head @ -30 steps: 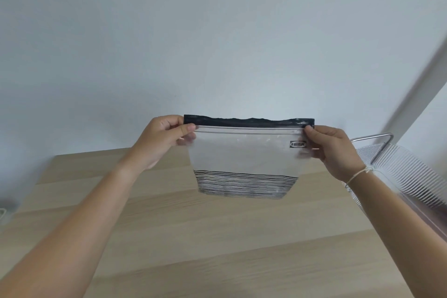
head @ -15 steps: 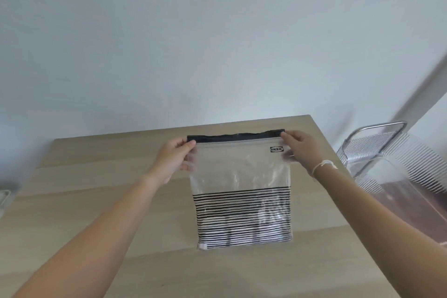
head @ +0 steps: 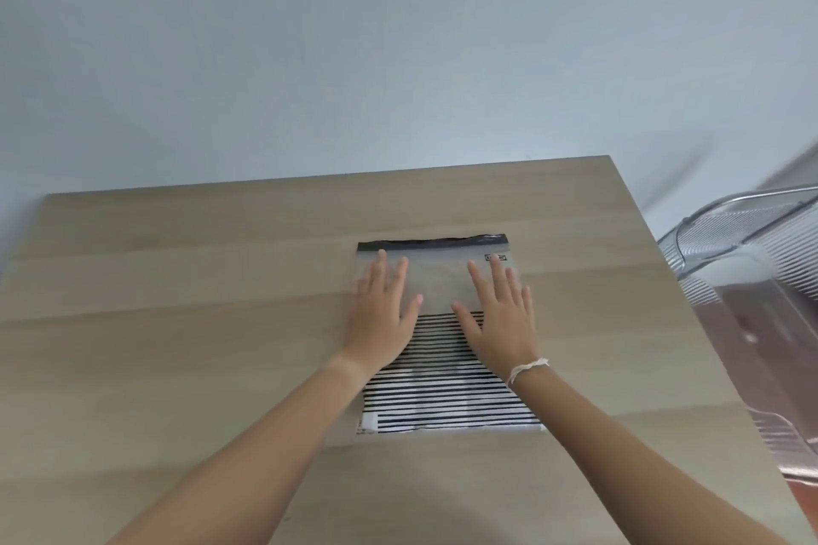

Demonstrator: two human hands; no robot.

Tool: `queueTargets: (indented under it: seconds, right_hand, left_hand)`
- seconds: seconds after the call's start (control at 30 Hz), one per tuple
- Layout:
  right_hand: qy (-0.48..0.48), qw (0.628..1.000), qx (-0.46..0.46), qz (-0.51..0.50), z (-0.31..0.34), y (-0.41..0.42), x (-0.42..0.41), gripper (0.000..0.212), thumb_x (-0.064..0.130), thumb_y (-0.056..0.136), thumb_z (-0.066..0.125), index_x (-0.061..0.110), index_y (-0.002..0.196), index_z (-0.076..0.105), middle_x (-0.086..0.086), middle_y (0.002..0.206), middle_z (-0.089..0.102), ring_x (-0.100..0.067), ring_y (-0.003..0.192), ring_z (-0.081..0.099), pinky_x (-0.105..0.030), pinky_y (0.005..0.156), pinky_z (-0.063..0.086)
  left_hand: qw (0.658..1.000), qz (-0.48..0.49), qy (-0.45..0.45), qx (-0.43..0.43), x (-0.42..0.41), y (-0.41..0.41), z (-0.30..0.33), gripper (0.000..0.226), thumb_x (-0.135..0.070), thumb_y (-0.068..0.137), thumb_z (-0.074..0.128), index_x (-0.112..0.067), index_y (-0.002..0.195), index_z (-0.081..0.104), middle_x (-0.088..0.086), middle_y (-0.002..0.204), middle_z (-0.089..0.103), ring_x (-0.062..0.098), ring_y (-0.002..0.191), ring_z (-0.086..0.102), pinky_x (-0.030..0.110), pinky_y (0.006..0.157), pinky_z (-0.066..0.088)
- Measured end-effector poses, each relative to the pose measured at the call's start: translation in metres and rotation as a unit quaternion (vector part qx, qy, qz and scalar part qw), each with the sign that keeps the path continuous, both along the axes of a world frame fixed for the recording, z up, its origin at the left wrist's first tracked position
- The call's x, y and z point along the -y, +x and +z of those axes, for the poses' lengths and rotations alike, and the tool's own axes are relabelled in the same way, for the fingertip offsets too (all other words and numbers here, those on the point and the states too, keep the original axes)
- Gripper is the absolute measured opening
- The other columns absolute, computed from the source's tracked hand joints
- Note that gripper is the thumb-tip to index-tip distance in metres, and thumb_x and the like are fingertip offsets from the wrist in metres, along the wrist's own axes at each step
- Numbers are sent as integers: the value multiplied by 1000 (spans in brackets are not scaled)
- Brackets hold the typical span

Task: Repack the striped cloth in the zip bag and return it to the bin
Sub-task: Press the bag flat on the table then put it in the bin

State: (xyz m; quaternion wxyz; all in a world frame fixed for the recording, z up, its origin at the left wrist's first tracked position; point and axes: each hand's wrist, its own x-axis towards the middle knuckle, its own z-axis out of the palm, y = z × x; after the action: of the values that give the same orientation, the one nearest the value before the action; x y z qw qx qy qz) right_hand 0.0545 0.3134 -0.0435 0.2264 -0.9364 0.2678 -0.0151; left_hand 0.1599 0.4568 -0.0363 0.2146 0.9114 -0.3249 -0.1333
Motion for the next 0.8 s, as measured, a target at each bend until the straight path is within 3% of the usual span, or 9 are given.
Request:
queueTargets:
  seconds: [0.23,0.6,0.8]
  right_hand:
    - [-36,998,-43,5,-26,6,-3,61,54,90,28,37,144,5,-2,158,-2,-25,145,-3,-46,116,-2]
    - [-60,996,-72,5,-40,8,-5,58,56,90,18,42,142,-5,0,158,-4,-23,145,-6,-44,115,-8]
    - [-69,994,-79,6,-45,7,-5,57,57,89,14,42,137,-13,1,158,-6,-23,144,-8,-44,114,-12]
  left_hand:
    - [994,-22,100,33,9,-4,-30,63,-46,95,24,-20,146,-3,14,157,-11,29,144,-10,41,115,-9]
    - [990,-20,115,76,9,-7,-50,62,-47,94,20,-20,146,-1,11,155,-12,30,144,-8,39,113,-13]
    - [988,-20,116,99,7,-7,-57,64,-51,89,8,-21,145,-2,8,151,-14,25,140,-14,40,114,-11]
